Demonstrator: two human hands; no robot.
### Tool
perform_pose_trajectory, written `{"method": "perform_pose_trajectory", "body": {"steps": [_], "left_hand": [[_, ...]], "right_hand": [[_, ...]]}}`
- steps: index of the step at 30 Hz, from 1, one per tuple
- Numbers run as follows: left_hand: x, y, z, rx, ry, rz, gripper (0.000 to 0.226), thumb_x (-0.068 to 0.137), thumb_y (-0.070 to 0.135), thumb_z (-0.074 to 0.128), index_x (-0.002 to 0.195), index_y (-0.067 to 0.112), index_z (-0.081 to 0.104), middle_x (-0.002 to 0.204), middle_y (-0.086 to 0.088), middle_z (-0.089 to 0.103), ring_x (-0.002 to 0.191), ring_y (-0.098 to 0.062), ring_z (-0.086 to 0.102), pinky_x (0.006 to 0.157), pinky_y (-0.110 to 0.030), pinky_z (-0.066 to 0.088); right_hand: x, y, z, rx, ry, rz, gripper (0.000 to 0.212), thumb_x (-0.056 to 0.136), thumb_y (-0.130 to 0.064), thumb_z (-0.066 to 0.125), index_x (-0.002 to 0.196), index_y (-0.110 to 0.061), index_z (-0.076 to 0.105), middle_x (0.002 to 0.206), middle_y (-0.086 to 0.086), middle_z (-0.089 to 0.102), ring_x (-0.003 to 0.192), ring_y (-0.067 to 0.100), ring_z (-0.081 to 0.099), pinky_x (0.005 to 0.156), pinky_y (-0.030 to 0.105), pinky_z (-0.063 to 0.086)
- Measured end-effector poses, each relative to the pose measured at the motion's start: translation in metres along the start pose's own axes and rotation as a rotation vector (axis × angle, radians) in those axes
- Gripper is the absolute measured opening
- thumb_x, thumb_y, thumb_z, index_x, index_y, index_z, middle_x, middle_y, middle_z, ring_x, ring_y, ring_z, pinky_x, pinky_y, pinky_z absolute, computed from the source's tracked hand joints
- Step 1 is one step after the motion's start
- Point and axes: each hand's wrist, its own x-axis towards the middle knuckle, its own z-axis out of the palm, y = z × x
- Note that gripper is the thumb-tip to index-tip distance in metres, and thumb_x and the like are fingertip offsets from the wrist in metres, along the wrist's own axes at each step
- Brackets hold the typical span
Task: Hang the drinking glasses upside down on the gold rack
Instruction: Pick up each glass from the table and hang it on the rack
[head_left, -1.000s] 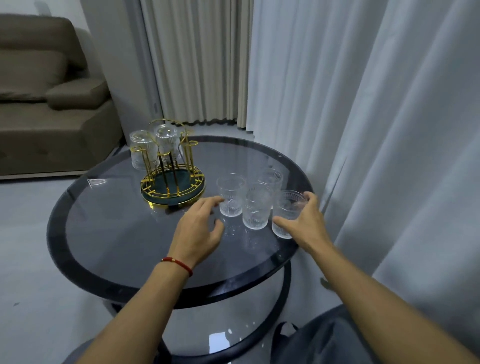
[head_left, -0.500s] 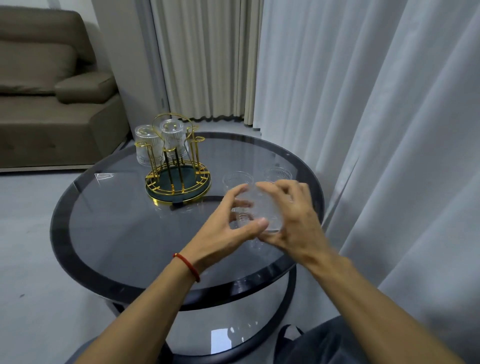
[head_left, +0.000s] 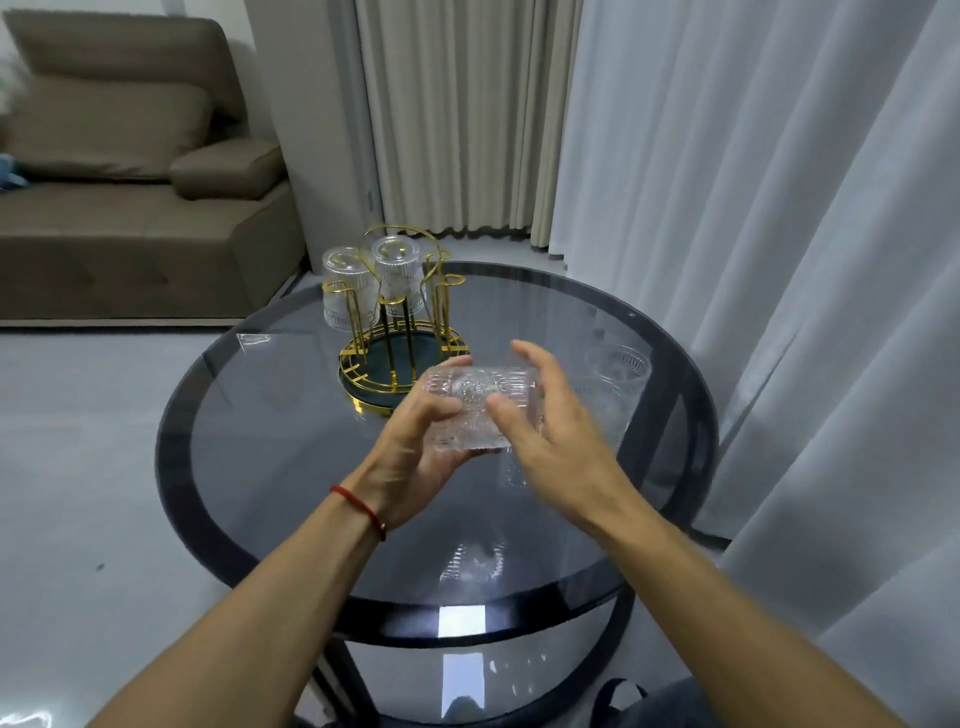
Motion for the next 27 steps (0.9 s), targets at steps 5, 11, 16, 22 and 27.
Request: {"method": "perform_pose_trajectory", "body": {"steps": [5,11,16,22,27], "left_hand": [[0.017,0.001,-0.025,0.23,0.231,0.069,0.053,0.087,0.048,0.06,0.13,0.018,0.064,0.133,-0.016,0.064,0.127,-0.036,0.057,0.1,-0.05,0.052],[0.024,-0.029,-0.079,1.6,0.602,0.077,0.066,0.088,0.045,0.063,0.148,0.026,0.041,0.162,-0.01,0.02,0.152,-0.03,0.013,0.119,-0.052,0.029],[0.035,-0.046,-0.094,1.804,0.543,-0.019,0.077,0.094,0.059,0.041,0.159,0.035,0.007,0.17,-0.005,-0.003,0.155,-0.026,-0.013,0.125,-0.054,0.007],[0.037,-0.051,-0.096,1.867,0.554,-0.033,0.074,0.097,0.06,0.033,0.159,0.034,0.002,0.17,-0.007,-0.006,0.154,-0.028,-0.017,0.125,-0.054,0.007],[0.037,-0.05,-0.094,1.875,0.543,-0.053,0.074,0.097,0.06,0.029,0.159,0.034,-0.002,0.17,-0.006,-0.01,0.153,-0.027,-0.02,0.125,-0.054,0.005]], "right_hand": [[0.029,-0.009,-0.006,-0.01,0.215,0.059,0.071,0.086,-0.047,0.079,0.147,-0.027,0.048,0.147,-0.008,0.054,0.131,0.009,0.05,0.104,0.028,0.042],[0.081,-0.014,-0.028,0.07,0.372,0.061,0.068,0.084,-0.049,0.079,0.142,-0.027,0.05,0.139,-0.009,0.054,0.125,0.015,0.055,0.104,0.039,0.049],[0.152,-0.01,-0.031,0.019,0.465,0.087,0.068,0.082,-0.045,0.08,0.139,-0.021,0.05,0.132,-0.004,0.055,0.12,0.02,0.058,0.104,0.041,0.051],[0.235,-0.019,-0.026,-0.145,0.375,0.054,0.075,0.084,-0.041,0.077,0.146,-0.013,0.047,0.146,0.004,0.053,0.132,0.022,0.053,0.094,0.025,0.041],[0.27,-0.023,-0.022,-0.299,0.174,-0.073,0.078,0.082,-0.042,0.082,0.15,-0.017,0.052,0.15,0.007,0.055,0.134,0.022,0.054,0.11,0.037,0.046]]}}
